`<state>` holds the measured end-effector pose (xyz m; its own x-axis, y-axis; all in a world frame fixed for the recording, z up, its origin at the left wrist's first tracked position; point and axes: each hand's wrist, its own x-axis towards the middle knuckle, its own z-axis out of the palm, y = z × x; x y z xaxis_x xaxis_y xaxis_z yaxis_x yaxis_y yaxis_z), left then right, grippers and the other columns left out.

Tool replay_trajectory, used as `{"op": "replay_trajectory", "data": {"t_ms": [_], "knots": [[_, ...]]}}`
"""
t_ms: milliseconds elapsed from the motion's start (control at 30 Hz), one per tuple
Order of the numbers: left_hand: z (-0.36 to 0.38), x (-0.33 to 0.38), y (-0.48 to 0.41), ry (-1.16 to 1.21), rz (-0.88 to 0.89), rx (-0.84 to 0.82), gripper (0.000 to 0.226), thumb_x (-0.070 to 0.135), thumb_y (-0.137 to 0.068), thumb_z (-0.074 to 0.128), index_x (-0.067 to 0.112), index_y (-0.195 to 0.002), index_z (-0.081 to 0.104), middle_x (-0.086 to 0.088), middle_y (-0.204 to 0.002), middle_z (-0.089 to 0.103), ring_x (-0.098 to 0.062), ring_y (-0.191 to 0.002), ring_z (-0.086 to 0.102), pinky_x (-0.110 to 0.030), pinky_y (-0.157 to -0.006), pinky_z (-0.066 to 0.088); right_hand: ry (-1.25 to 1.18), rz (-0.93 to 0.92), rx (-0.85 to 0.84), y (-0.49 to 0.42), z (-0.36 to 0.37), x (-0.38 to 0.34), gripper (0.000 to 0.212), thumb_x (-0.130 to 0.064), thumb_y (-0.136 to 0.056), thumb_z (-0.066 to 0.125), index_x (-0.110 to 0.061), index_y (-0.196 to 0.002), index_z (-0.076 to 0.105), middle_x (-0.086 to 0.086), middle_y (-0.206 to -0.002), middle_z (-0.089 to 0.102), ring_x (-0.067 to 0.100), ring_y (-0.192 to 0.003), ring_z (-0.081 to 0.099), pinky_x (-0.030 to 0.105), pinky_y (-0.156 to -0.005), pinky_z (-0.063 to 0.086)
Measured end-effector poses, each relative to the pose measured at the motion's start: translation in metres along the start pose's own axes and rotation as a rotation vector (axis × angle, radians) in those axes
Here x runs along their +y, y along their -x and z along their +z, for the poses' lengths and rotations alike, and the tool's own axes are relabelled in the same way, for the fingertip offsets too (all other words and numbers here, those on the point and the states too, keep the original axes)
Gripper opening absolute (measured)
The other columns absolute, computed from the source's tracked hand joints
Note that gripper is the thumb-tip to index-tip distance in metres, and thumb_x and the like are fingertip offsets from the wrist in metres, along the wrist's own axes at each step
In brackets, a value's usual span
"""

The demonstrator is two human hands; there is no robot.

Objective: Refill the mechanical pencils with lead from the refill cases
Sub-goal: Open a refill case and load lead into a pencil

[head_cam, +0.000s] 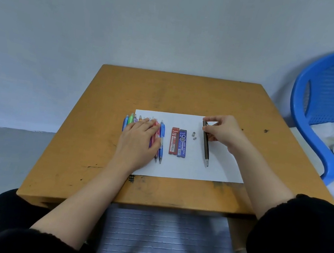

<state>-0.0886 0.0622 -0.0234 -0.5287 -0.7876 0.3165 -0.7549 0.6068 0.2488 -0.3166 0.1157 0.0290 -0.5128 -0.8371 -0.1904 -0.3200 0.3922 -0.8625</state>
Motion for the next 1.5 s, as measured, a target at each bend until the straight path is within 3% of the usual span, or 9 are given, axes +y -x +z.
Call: {"op": "replay_trajectory", "data": {"t_ms": [200, 700, 933, 1167, 1300, 1400, 1500], "knots": [[0.0, -0.001, 0.0, 0.008, -0.008, -0.005, 0.047, 0.036, -0.099, 0.041, 0.019, -0.143, 0.044, 0.004, -0.15, 0.041, -0.012, -0.14, 0.031, -0.027, -0.115, 0.013, 0.047, 0.003, 0.036, -0.006, 0.003, 0.018, 0.02, -0.011, -0.086, 0.066, -0.021, -0.102, 0.067, -0.001, -0.069, 0.06, 0.013, -0.053, 0.057, 0.029, -0.071, 0.049], [0.0, -0.002, -0.001, 0.038, -0.007, 0.009, 0.046, 0.034, -0.097, 0.045, 0.018, -0.14, 0.049, 0.004, -0.146, 0.046, -0.012, -0.136, 0.037, -0.028, -0.114, 0.017, 0.088, -0.071, 0.1, -0.006, 0.009, 0.032, 0.028, -0.015, -0.085, 0.068, -0.017, -0.113, 0.067, -0.003, -0.067, 0.055, 0.014, -0.063, 0.052, 0.032, -0.075, 0.048], [0.0, -0.002, -0.001, 0.052, 0.002, 0.018, 0.045, 0.034, -0.097, 0.045, 0.018, -0.139, 0.05, 0.004, -0.145, 0.047, -0.012, -0.135, 0.038, -0.029, -0.114, 0.018, 0.065, -0.075, 0.124, -0.001, 0.011, 0.031, 0.025, -0.016, -0.085, 0.069, -0.015, -0.11, 0.068, -0.002, -0.065, 0.056, 0.014, -0.055, 0.053, 0.027, -0.07, 0.049], [-0.001, -0.004, 0.001, 0.158, 0.033, 0.155, 0.028, 0.019, -0.091, 0.059, 0.012, -0.115, 0.069, 0.001, -0.117, 0.068, -0.016, -0.114, 0.058, -0.023, -0.097, 0.027, 0.046, -0.078, 0.14, 0.007, 0.009, 0.023, 0.022, -0.018, -0.087, 0.065, -0.016, -0.11, 0.067, -0.001, -0.07, 0.061, 0.012, -0.055, 0.057, 0.021, -0.062, 0.046], [-0.003, -0.004, 0.002, 0.211, 0.049, 0.227, 0.024, 0.019, -0.085, 0.053, 0.011, -0.094, 0.074, 0.002, -0.094, 0.072, -0.017, -0.093, 0.066, -0.014, -0.087, 0.025, 0.04, -0.118, 0.143, 0.013, 0.011, 0.015, 0.023, -0.014, -0.087, 0.063, -0.015, -0.109, 0.068, -0.003, -0.07, 0.058, 0.014, -0.062, 0.059, 0.024, -0.064, 0.05], [-0.007, -0.003, 0.003, 0.264, 0.075, 0.313, 0.03, 0.021, -0.084, 0.046, 0.011, -0.085, 0.074, 0.003, -0.085, 0.072, -0.016, -0.085, 0.066, -0.017, -0.082, 0.03, 0.062, -0.18, 0.136, 0.018, 0.016, 0.007, 0.024, -0.014, -0.086, 0.062, -0.015, -0.11, 0.069, 0.0, -0.073, 0.059, 0.017, -0.068, 0.058, 0.036, -0.075, 0.053], [-0.008, -0.003, 0.004, 0.275, 0.098, 0.4, 0.026, 0.018, -0.084, 0.048, 0.012, -0.084, 0.074, 0.003, -0.083, 0.072, -0.015, -0.083, 0.065, -0.023, -0.083, 0.035, 0.112, -0.245, 0.1, 0.024, 0.019, -0.004, 0.022, -0.013, -0.088, 0.062, -0.015, -0.109, 0.069, 0.001, -0.078, 0.061, 0.015, -0.068, 0.057, 0.028, -0.067, 0.048]]}}
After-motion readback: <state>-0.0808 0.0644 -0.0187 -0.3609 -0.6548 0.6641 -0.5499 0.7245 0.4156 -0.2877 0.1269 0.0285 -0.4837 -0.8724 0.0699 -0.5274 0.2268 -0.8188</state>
